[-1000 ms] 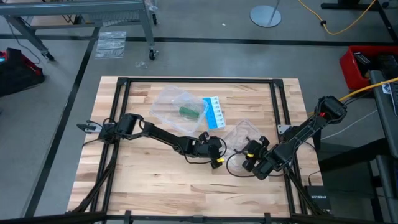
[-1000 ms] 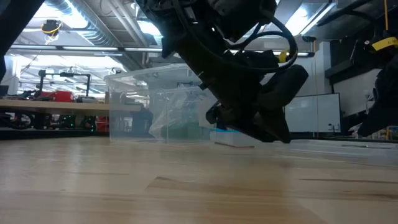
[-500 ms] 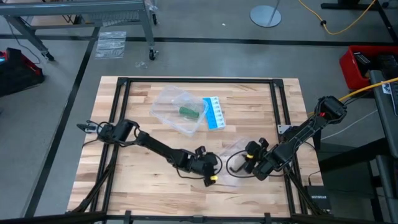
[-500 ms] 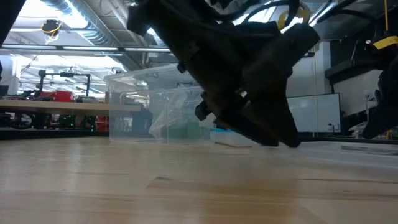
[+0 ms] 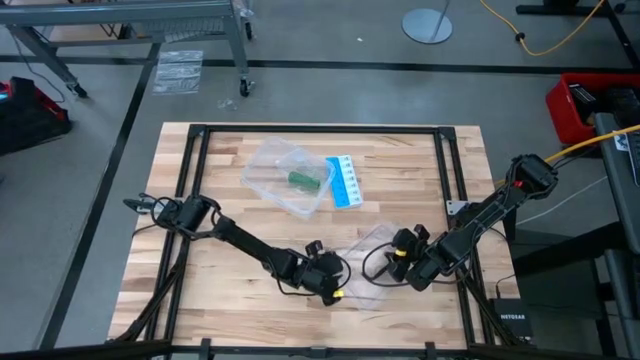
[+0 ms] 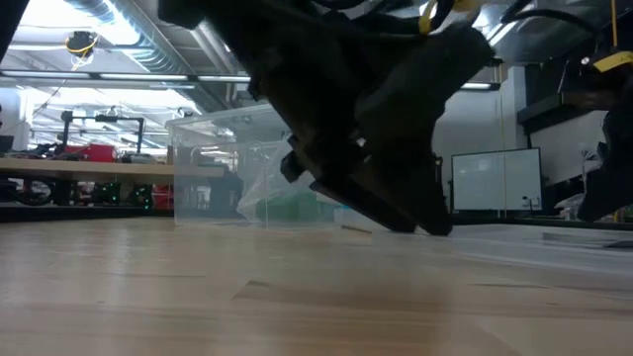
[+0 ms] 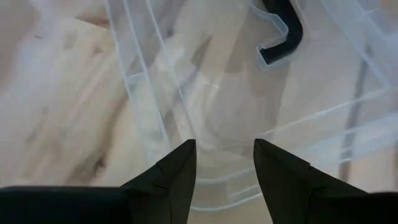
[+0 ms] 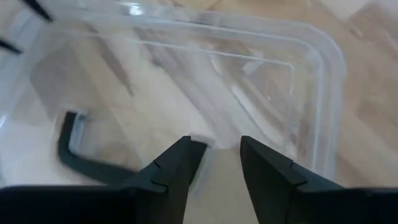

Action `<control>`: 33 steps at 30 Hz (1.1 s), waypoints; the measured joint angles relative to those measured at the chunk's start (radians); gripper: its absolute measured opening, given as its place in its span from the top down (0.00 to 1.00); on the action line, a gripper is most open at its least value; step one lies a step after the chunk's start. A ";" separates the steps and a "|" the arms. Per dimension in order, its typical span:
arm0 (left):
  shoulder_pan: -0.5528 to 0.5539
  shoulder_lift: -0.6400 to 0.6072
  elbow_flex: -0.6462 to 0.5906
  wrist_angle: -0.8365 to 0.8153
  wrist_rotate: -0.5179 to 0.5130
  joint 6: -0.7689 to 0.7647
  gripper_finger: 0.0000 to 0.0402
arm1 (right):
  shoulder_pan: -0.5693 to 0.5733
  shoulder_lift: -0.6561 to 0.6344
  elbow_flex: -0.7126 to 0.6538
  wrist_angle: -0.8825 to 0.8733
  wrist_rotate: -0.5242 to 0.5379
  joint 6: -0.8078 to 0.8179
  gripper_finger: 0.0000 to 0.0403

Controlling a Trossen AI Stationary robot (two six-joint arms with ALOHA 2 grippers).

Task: Roll bandage
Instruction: Close the transparent bin

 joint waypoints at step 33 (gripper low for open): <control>0.154 -0.065 -0.002 -0.030 -0.179 0.083 0.61 | 0.147 0.029 0.174 -0.322 -0.366 0.155 0.65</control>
